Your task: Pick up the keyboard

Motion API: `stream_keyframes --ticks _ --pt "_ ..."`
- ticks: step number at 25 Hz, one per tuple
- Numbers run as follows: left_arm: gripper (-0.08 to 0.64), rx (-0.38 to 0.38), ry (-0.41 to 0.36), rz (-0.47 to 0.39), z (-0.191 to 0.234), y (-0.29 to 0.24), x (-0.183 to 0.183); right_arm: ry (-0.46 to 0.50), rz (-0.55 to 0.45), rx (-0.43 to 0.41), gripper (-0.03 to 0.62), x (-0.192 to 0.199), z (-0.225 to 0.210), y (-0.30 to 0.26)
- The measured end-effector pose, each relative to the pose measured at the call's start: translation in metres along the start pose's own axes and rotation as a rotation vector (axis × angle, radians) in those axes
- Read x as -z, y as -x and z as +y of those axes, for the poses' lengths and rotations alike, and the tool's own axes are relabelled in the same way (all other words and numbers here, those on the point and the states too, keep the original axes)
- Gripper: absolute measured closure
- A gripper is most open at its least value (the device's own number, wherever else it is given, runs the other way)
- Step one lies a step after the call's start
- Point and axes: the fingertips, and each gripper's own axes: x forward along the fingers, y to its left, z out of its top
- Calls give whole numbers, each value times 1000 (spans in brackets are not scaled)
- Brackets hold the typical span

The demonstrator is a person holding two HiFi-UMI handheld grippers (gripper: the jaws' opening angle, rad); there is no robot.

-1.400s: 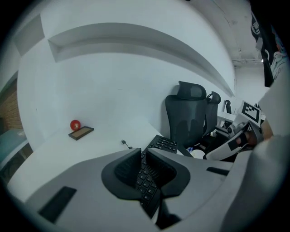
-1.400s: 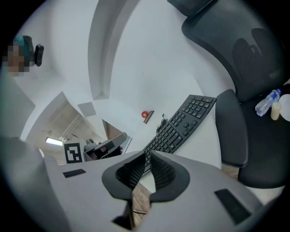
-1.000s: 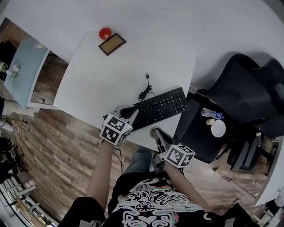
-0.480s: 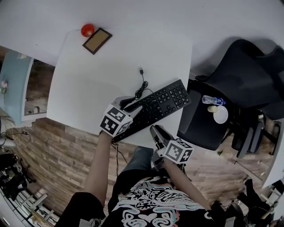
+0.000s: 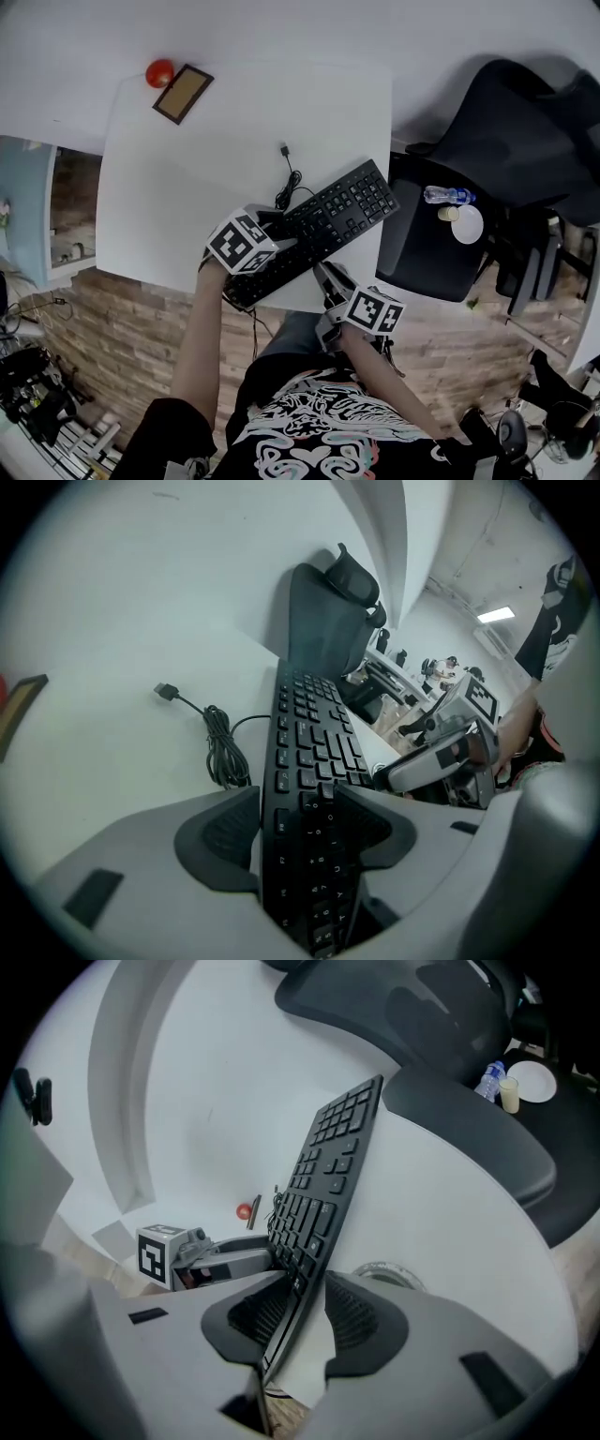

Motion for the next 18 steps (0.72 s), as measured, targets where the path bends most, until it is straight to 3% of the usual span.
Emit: stream_keyframes --ticks 6,11,18 --pt "325 79 -90 81 -2 -9 -2 -78 -22 16 476 -7 -6 -7" --pt "324 127 -86 128 -3 -12 -4 -153 -6 32 476 -9 -7 -8" --pt "324 166 -68 198 -3 -15 0 -178 24 24 476 -7 -9 -10"
